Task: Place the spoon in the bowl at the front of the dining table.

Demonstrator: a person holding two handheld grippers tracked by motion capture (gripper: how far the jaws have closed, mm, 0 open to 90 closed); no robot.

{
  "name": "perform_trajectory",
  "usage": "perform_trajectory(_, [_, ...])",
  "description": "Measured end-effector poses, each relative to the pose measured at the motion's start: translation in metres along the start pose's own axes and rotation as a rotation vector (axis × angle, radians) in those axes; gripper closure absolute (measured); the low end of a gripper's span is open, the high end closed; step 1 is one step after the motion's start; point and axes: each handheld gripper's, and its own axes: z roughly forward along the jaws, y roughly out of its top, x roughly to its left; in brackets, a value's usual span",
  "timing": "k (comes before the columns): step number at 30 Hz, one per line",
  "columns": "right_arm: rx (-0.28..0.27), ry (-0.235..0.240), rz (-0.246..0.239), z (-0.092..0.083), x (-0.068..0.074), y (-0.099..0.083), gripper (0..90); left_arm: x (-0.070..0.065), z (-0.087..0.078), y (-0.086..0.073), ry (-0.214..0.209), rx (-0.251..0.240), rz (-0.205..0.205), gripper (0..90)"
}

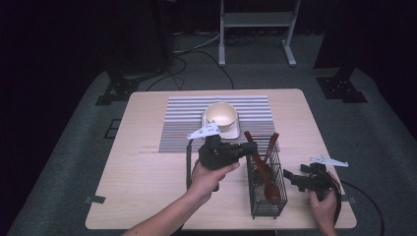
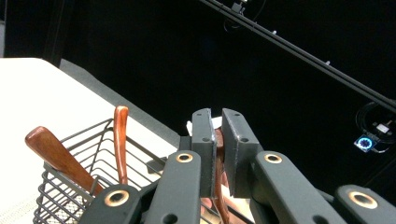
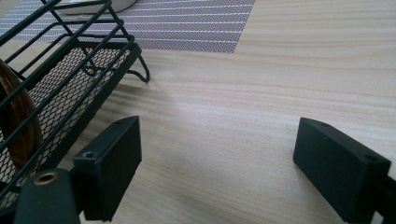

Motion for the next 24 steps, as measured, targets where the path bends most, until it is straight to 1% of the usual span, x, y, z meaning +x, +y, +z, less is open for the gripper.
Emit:
perform_trajectory(9, [0.000,-0.004,-0.004,0.000,0.000,0.000,14.1,0.000,-0.006,0.009,-0.004,-0.024,-0.011,84.2])
perform_trajectory(12, [0.000,-0.004,-0.004,0.000,0.000,0.000,14.1,0.001,-0.009,0.011,-0.008,-0.033,-0.019,84.1])
perform_trajectory(13, [0.000,-0.005,-0.005,0.000,0.000,0.000,14.1,0.002,-0.010,0.012,-0.010,-0.043,-0.029,84.1])
perform_trajectory(16, [0.002,-0.006,-0.007,0.000,0.001,0.000,14.1,0.003,-0.012,0.013,-0.010,-0.044,-0.031,84.2])
perform_trajectory(24, [0.002,-0.007,-0.008,0.000,0.001,0.000,14.1,0.006,-0.016,0.017,-0.011,-0.064,-0.050,84.1])
